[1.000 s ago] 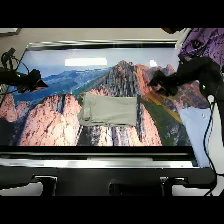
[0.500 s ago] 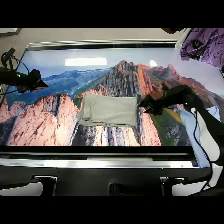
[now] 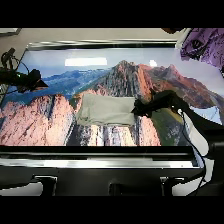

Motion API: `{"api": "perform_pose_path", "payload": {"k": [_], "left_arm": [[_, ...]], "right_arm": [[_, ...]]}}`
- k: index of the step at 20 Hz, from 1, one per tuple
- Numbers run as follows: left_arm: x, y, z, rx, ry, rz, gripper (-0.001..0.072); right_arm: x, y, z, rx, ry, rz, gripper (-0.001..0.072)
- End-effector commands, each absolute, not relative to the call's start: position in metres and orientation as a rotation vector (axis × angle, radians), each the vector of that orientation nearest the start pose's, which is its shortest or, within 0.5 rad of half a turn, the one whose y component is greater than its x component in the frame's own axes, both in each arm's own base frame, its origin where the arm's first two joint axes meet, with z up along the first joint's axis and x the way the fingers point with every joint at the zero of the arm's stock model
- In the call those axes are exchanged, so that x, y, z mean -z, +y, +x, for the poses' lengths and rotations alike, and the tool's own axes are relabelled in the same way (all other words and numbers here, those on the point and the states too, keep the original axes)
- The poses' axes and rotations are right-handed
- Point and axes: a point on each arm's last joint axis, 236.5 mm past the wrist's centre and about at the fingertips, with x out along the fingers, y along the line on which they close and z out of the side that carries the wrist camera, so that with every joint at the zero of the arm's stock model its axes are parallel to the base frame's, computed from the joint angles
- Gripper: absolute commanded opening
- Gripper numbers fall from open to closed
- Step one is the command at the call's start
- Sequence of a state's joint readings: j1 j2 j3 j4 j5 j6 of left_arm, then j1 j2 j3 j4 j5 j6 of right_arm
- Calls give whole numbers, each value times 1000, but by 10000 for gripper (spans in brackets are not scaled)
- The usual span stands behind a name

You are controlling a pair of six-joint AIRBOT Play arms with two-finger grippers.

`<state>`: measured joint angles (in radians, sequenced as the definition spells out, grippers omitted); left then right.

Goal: Fold the clothes and pants, and hang the long-sleeved shirts on hangers.

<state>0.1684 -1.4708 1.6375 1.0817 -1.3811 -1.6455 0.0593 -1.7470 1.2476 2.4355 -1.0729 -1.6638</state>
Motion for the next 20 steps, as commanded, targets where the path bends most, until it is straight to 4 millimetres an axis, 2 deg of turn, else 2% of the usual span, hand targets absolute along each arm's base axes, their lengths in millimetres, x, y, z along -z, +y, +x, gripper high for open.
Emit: {"api": "perform_pose_path", "payload": {"k": [1,3,4,7,10,14,17,20], "left_arm": [[-112,-33,453,174,1160,-535,25],[-112,-33,453,174,1160,-534,25],[-112,-33,453,174,1160,-534,25],[-112,-33,453,174,1160,-534,25],[-112,-33,453,174,1160,-534,25],[-112,-33,453,174,1160,-535,25],[-112,-33,453,174,1160,-535,25],[-112,-33,453,174,1160,-535,25]], "right_arm": [[50,187,442,-420,1405,796,37],[19,170,466,-391,1334,809,37],[1,155,481,-358,1285,826,36],[-54,102,515,-280,1131,868,36],[-95,46,533,-196,1009,912,36],[-128,-30,531,-57,894,955,36],[-145,-85,518,67,820,978,36],[-163,-129,501,173,750,990,35]]}}
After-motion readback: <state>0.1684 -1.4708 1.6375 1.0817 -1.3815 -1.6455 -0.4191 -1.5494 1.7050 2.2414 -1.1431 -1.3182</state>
